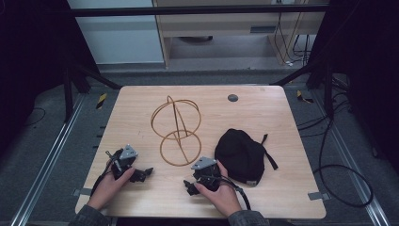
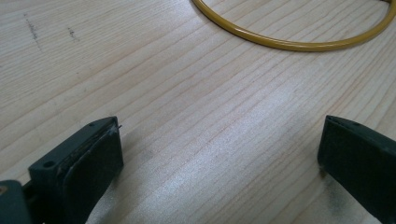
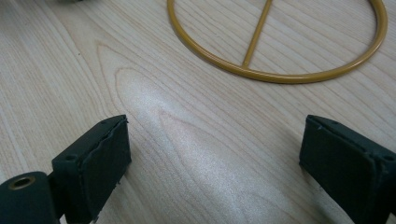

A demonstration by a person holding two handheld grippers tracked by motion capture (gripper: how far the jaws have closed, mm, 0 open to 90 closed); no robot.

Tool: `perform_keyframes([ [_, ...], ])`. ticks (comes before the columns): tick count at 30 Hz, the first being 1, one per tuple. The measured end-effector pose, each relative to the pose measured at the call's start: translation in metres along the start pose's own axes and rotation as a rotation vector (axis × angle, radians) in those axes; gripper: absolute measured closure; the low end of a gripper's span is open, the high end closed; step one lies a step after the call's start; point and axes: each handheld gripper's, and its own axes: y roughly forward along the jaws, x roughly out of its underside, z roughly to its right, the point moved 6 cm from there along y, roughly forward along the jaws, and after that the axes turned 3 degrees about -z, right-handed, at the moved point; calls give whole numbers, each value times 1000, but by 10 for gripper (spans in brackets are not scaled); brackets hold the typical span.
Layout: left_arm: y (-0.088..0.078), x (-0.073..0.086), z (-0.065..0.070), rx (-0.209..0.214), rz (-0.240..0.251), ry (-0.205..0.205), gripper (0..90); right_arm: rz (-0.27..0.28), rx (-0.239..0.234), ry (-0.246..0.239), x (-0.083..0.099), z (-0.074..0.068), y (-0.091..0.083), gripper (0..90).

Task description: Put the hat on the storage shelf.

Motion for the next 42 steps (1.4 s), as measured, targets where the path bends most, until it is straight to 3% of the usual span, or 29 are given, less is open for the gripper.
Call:
perform_keyframes([
  [8,0,0,0,-10,0,-8,0,1,11,10,0,1,0,89],
  [12,-1,1,1,-14,0,-12,0,9,34,16,0,2,-3,130],
  [14,-1,1,1,-15,0,-13,0,21,44,4,-3,1,-9,124],
  [19,-1,0,1,-17,0,-16,0,46,58,28,-8,0,-25,112],
  [21,-1,1,1,-18,0,-18,0,75,99,15,-11,0,-42,112],
  [23,-1,1,1,-17,0,-18,0,97,108,9,-14,-1,-52,109],
  [26,-1,1,1,-17,0,-18,0,113,135,-6,-16,0,-59,112],
  [29,-1,1,2,-19,2,-22,0,154,193,4,-22,6,-78,111],
  [30,-1,1,2,-19,2,-22,0,162,237,5,-24,12,-88,109],
  [36,-1,1,3,-20,2,-26,0,110,380,39,-12,42,-114,105],
  [42,-1,1,3,-20,2,-25,0,110,418,129,5,66,-135,99],
])
